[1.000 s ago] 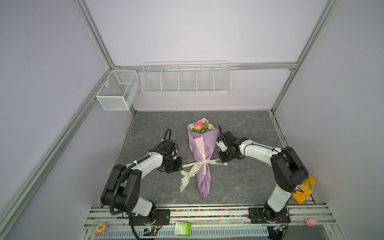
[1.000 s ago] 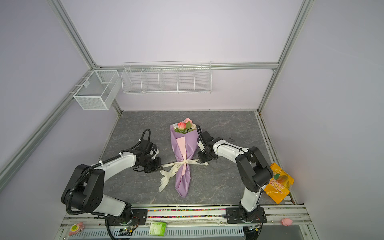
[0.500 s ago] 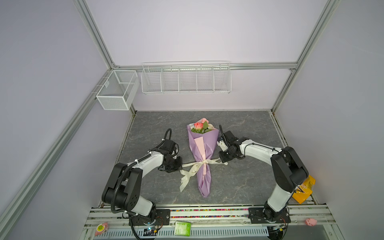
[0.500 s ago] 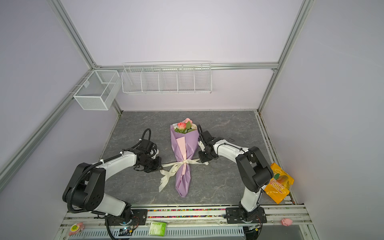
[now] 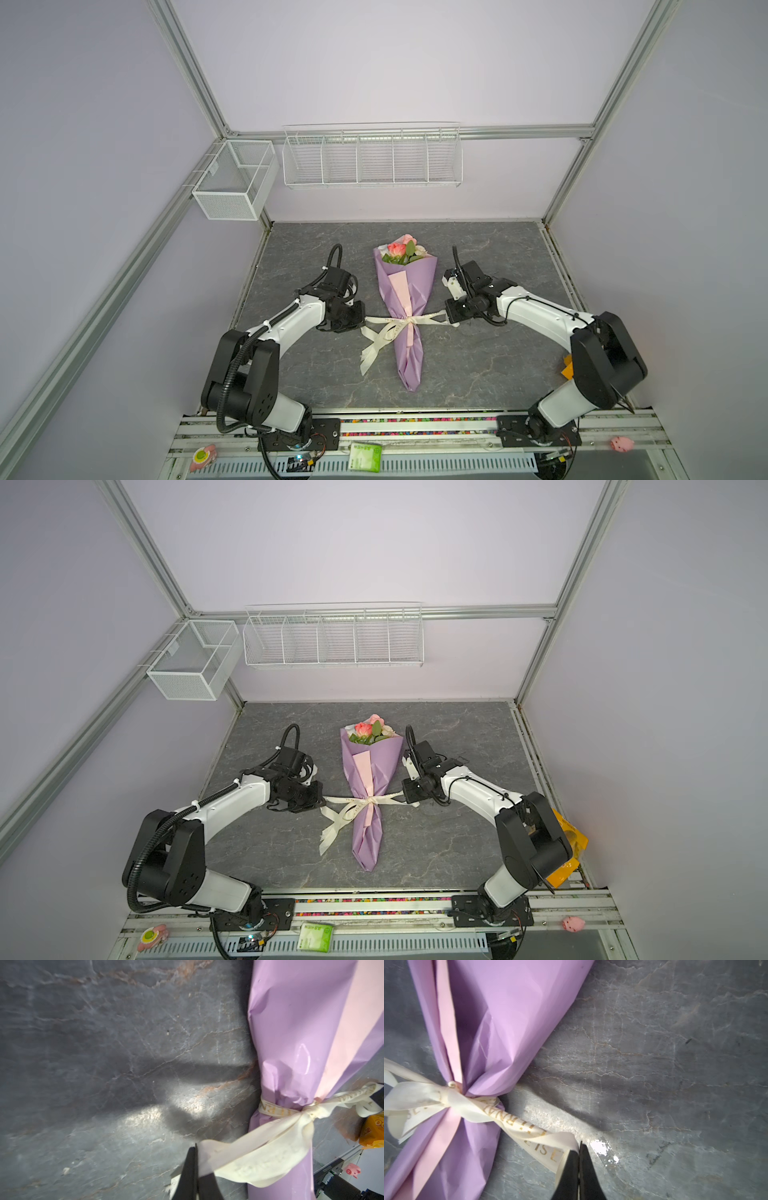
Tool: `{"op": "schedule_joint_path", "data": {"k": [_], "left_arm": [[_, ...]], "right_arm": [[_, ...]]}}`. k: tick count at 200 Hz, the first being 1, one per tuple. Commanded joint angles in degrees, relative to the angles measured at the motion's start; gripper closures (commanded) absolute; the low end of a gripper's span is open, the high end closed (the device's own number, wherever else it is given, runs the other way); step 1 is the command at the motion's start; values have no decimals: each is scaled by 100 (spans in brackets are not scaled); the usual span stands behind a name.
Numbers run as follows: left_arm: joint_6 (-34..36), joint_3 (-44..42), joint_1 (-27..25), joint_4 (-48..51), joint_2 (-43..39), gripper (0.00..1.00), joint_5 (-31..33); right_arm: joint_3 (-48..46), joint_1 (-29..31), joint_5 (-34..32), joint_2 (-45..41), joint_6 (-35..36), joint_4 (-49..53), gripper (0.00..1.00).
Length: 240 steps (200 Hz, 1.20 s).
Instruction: Tie the bouquet of fake flowers
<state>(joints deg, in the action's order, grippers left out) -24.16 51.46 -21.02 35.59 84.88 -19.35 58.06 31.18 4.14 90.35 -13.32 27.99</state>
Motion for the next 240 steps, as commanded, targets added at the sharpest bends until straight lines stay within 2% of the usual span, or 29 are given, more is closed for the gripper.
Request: {"op": "schedule_joint_path", "data": {"k": [1,11,21,30,44,60,72,80,95,111,123,140,158,203,227,240], "left_arm": [[92,232,41,334,-148,100,385],[79,276,36,429,-150,99,517],[84,311,38,535,-185,79,592],[62,313,44,619,-301,68,735],[0,295,44,754,-564,58,1123],[-191,316,45,979,-830,46,1653],[-152,359,48,1099,-964,45,1761],[-95,381,45,1088,-1020,45,1594],[27,330,47,839,-1100,44,888],[-145,40,-23,160,-1144,45,-148],[-316,-164,-251,-297,-1149,45,-506],[-359,-240,-655,-509,-1013,45,-454],[-377,-232,-843,-522,-675,45,-422],[-287,-184,-991,-712,199,51,-509],[-401,-63,-1010,-757,582,55,-270],[-494,-11,-1014,-860,719,60,-168]], "right_arm": [[-111,-58,3,-96,-148,-83,92],[-102,-52,-165,-125,-175,-16,83],[-110,-59,-317,-224,-176,32,68],[-145,-59,-466,-404,-206,40,57],[-245,-62,-845,-785,-293,31,50],[-382,-124,-1193,-1292,-371,-6,46],[-507,-189,-1256,-1676,-412,-82,44],[-600,-233,-1221,-1902,-455,-167,42],[-734,-339,-994,-2193,-599,-329,39],[-1027,-402,-776,-2368,-874,-438,39],[-1218,-423,-528,-2436,-1101,-626,39],[-1480,-420,-197,-2443,-1378,-932,40],[-1680,-420,59,-2353,-1594,-1171,40],[-1795,-416,415,-2021,-1806,-1419,42],[-1790,-397,779,-1741,-1938,-1655,42],[-1785,-352,1012,-1546,-2041,-1830,43]]}}
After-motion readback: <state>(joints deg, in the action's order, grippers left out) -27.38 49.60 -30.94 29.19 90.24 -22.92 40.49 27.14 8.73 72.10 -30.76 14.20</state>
